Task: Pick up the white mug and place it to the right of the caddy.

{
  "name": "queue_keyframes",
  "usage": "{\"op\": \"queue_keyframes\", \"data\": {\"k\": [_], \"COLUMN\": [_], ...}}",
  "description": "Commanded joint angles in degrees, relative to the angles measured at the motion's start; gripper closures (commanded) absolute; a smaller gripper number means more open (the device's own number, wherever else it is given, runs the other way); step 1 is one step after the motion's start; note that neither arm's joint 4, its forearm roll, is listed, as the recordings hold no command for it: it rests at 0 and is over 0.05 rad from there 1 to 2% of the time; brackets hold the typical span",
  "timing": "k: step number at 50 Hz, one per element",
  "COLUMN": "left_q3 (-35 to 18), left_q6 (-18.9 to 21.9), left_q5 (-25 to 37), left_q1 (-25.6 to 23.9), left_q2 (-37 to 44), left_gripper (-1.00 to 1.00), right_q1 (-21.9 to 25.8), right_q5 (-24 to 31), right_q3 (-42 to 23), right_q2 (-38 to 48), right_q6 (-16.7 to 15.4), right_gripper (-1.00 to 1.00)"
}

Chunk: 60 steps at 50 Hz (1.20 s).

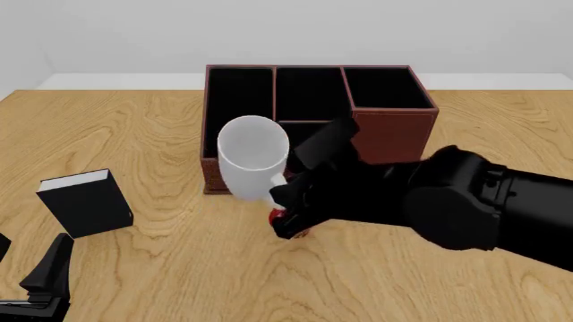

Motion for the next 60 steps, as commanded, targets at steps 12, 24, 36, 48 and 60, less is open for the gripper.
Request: {"op": "queue_keyframes", "data": {"k": [12, 24, 36, 48, 60], "left_q3": [0.0, 0.0, 0.0, 0.0, 0.0], "left_q6": [0.0, 0.0, 0.0, 0.0, 0.0], "left_q5": [0.0, 0.0, 0.0, 0.0, 0.0], "left_q1": [0.0, 0.0, 0.0, 0.0, 0.0], "left_q2": [0.0, 0.0, 0.0, 0.0, 0.0], "left_gripper": [-1.0, -1.0, -1.0, -1.0, -1.0], "right_q1": [-6.19, -11.98, -17.13, -20.54, -23.81], "right_q5": [4.52, 7.2, 10.2, 11.99, 11.52], "right_q3": [1.27, 3.66, 3.69, 3.73, 5.97], "right_q2": [-10.77, -17.13, -21.28, -24.01, -26.0], "right_q6": [0.36, -0.31, 0.12, 0.93, 1.83], "right_gripper": [1.0, 1.0, 1.0, 1.0, 1.0]}}
